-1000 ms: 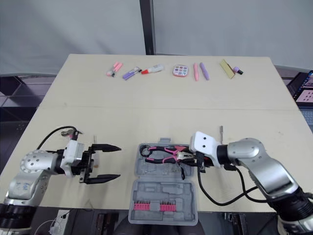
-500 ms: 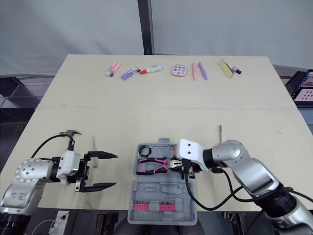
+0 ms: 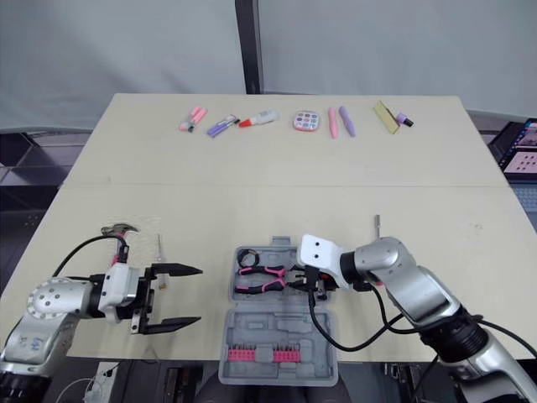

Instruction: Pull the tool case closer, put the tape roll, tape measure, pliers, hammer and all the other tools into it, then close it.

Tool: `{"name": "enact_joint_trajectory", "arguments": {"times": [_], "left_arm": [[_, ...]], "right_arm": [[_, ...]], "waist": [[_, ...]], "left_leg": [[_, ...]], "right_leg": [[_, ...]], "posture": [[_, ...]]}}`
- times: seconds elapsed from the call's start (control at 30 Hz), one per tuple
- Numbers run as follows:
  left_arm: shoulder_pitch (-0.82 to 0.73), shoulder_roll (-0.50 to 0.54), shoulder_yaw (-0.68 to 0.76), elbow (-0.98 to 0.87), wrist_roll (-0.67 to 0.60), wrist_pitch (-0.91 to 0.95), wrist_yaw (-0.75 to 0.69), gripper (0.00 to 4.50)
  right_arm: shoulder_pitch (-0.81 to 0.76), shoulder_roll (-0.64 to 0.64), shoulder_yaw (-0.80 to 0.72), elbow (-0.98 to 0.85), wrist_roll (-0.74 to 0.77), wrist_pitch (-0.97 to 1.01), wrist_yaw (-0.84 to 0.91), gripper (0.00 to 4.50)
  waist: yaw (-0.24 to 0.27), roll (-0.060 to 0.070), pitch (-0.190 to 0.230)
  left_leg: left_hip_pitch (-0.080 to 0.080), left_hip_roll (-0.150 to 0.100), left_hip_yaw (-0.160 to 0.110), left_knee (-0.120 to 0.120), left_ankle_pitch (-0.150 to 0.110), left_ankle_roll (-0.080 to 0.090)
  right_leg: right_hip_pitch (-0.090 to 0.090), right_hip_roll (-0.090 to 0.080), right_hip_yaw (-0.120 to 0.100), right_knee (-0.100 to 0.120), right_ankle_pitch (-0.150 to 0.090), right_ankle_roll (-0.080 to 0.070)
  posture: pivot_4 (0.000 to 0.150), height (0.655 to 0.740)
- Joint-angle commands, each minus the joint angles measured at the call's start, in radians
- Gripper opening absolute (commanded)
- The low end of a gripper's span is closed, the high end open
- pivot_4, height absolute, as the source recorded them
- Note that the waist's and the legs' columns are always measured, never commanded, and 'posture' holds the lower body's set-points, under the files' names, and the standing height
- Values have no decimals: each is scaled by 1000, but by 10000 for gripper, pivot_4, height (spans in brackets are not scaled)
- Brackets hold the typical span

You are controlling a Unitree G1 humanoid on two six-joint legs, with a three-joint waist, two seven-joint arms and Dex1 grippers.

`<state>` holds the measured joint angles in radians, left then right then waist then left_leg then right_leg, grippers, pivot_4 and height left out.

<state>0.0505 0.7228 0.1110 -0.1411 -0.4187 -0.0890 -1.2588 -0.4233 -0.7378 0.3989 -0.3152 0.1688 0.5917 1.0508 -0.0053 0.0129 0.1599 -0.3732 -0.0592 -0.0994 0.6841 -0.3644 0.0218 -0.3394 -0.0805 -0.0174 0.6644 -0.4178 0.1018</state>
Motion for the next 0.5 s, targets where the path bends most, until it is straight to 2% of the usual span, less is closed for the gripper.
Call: {"name": "enact_joint_trajectory", "arguments": {"times": [0.03, 0.5], "left_arm": [[14, 5, 9, -7, 0, -25, 3, 43872], [18, 4, 5, 34, 8, -59, 5, 43872]], "right_arm": [[-9, 8, 0, -24, 0, -14, 11, 9830], [-9, 36, 18, -14, -13, -20, 4, 9830]], "waist": [[0, 0, 0], [-1, 0, 0]], "left_leg": [[0, 0, 0, 0, 0, 0], [0, 0, 0, 0, 0, 0]], "right_leg": [[0, 0, 0, 0, 0, 0], [0, 0, 0, 0, 0, 0]], "posture": [[1500, 7134], [1500, 7134]]}}
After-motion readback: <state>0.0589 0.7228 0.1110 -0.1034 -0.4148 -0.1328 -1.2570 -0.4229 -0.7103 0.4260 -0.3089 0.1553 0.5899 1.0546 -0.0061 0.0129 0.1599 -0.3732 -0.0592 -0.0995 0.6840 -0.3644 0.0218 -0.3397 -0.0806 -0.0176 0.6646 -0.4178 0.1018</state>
